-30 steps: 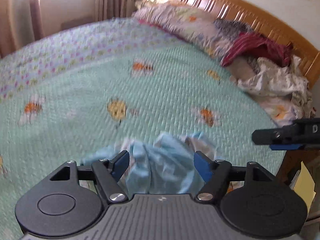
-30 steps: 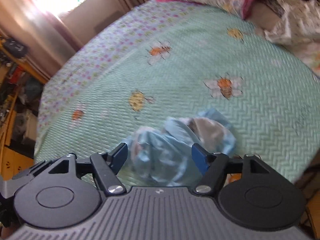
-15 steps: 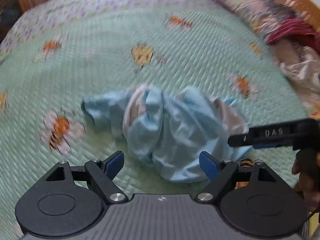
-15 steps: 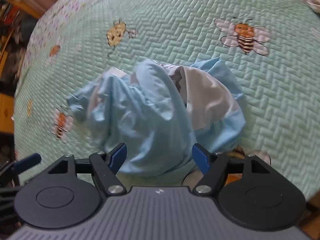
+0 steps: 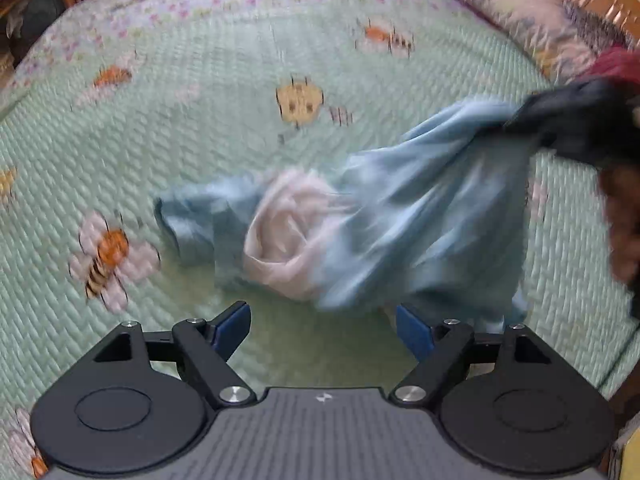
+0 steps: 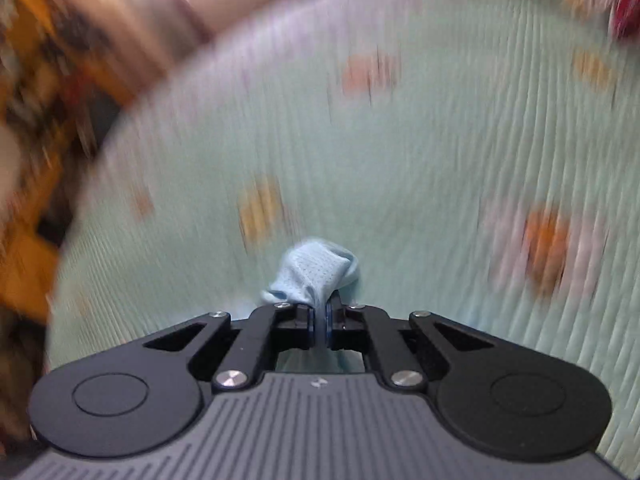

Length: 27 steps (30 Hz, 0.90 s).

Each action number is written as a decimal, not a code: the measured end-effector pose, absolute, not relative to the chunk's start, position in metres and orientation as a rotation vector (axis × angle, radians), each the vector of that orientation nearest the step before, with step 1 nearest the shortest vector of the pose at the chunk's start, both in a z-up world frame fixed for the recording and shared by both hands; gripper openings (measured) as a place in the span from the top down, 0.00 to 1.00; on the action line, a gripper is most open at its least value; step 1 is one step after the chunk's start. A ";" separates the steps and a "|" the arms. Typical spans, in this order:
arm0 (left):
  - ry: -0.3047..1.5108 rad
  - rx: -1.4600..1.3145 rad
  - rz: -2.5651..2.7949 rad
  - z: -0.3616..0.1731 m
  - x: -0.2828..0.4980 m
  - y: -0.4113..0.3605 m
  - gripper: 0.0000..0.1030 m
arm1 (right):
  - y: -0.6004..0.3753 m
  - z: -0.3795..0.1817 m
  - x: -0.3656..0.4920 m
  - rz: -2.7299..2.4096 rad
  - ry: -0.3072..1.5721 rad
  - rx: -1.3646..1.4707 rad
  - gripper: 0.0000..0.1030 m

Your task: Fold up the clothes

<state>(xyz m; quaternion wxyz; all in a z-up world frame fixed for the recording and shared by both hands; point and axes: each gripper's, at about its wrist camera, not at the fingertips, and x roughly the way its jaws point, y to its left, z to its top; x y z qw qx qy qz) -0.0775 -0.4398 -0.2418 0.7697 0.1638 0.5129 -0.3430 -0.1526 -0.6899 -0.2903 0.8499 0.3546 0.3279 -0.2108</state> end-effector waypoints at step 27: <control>0.974 0.222 -1.054 -0.386 -0.096 -0.401 0.17 | -0.596 -0.392 -0.275 -0.507 0.406 0.817 0.24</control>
